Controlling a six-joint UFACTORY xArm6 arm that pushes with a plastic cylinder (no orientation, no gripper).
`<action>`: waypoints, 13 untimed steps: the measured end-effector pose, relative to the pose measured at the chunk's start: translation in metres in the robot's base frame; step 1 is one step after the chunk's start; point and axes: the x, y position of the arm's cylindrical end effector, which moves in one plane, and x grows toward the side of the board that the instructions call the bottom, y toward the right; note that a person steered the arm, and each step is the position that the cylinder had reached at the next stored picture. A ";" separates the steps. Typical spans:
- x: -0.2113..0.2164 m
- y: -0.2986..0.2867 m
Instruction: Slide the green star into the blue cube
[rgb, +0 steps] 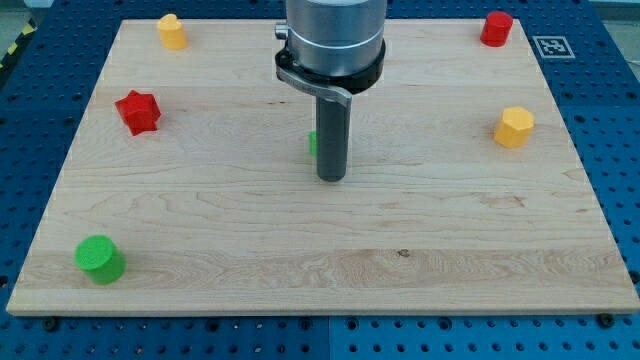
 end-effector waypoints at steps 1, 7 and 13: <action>-0.023 0.001; -0.113 -0.039; -0.163 -0.053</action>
